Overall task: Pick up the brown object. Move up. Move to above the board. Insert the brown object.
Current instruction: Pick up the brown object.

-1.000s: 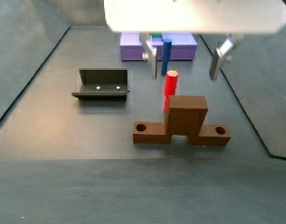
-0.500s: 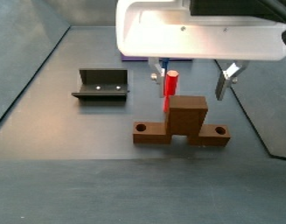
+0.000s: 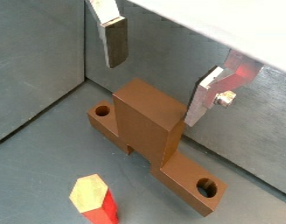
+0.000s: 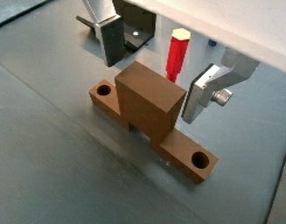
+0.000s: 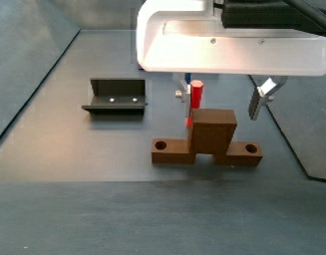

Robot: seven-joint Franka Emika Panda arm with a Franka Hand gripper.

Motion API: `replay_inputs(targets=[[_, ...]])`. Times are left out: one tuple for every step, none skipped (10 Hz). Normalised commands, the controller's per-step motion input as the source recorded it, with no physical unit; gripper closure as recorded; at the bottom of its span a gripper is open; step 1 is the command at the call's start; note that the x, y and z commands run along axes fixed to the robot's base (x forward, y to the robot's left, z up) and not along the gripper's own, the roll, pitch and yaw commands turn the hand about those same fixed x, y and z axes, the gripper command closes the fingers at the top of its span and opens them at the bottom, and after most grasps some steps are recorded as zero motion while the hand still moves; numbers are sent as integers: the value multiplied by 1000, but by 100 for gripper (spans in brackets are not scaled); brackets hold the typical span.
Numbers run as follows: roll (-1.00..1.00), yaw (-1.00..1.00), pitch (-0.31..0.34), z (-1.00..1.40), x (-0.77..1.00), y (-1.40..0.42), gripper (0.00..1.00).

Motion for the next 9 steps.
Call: replay_inputs(targets=[[-114, 0, -109, -240, 0, 0, 0], [-69, 0, -97, -411, 106, 0, 0], [-89, 0, -94, -380, 171, 0, 0], [-101, 0, -100, -326, 86, 0, 0], [-91, 0, -99, -291, 0, 0, 0], [-81, 0, -97, -266, -29, 0, 0], [-70, 0, -89, -177, -40, 0, 0], [-29, 0, -81, -200, -23, 0, 0], [0, 0, -71, -226, -34, 0, 0]])
